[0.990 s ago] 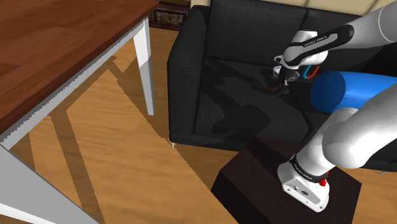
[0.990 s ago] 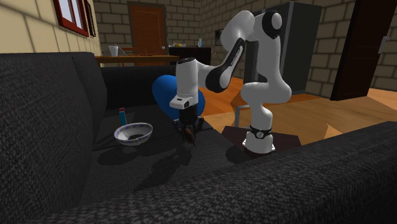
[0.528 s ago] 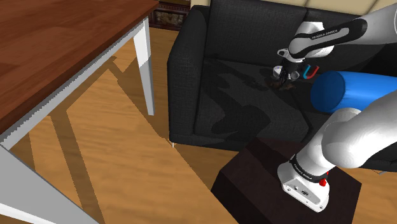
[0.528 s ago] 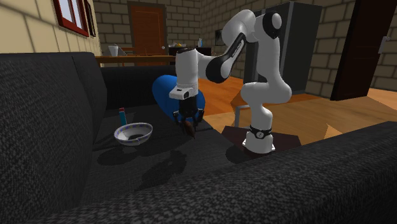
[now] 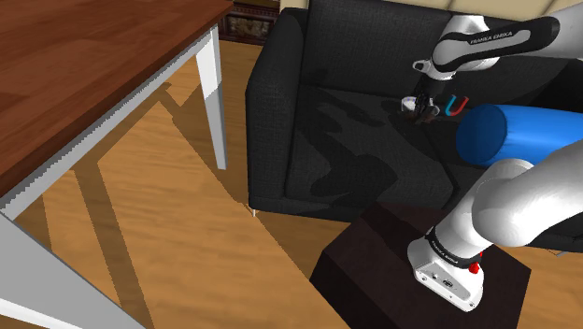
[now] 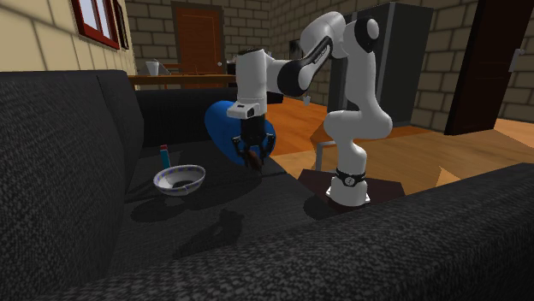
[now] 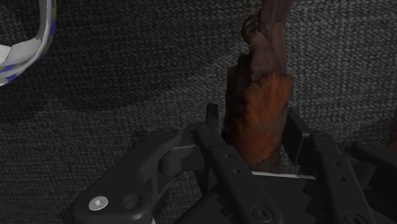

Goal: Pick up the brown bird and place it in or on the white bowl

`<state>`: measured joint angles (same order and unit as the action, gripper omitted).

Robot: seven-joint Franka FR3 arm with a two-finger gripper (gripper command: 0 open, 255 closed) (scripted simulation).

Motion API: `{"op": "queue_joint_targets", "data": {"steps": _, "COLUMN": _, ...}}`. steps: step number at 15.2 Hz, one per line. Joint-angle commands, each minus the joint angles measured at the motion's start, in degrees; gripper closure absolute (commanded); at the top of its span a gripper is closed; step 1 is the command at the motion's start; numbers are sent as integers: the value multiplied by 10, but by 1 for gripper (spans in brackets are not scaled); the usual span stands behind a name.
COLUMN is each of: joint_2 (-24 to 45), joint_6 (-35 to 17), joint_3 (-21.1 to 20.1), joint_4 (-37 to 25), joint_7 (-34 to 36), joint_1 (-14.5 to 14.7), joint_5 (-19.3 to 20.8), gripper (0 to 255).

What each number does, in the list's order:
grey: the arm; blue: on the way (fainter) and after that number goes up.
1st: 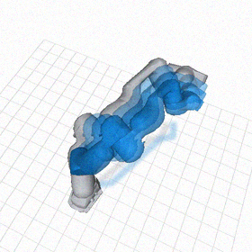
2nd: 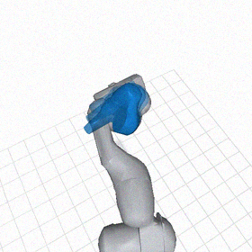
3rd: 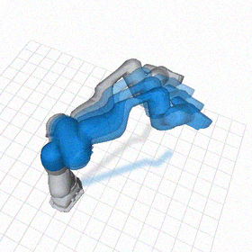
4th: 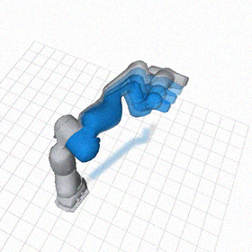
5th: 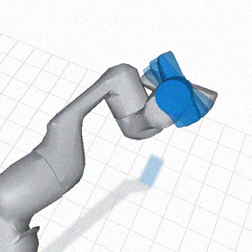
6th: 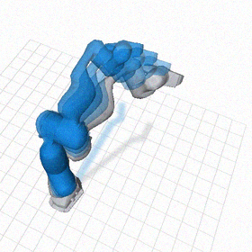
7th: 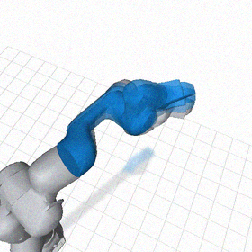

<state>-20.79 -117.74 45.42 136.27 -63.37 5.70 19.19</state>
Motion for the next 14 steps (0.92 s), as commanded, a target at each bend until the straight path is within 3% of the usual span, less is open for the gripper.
{"op": "queue_joint_targets", "data": {"steps": 1, "joint_2": -6, "joint_6": 18, "joint_3": -5, "joint_4": -12, "joint_7": 0, "joint_1": -1, "joint_5": 0, "gripper": 255}}
{"op": "queue_joint_targets", "data": {"steps": 6, "joint_2": -21, "joint_6": 54, "joint_3": -17, "joint_4": -35, "joint_7": 3, "joint_1": -3, "joint_5": 1, "gripper": 255}}
{"op": "queue_joint_targets", "data": {"steps": 8, "joint_2": 24, "joint_6": 46, "joint_3": 16, "joint_4": -73, "joint_7": -35, "joint_1": 10, "joint_5": -22, "gripper": 255}}
{"op": "queue_joint_targets", "data": {"steps": 11, "joint_2": 103, "joint_6": 37, "joint_3": 70, "joint_4": -134, "joint_7": -102, "joint_1": 29, "joint_5": -74, "gripper": 255}}
{"op": "queue_joint_targets", "data": {"steps": 14, "joint_2": 203, "joint_6": 36, "joint_3": 119, "joint_4": -201, "joint_7": -187, "joint_1": 35, "joint_5": -159, "gripper": 255}}
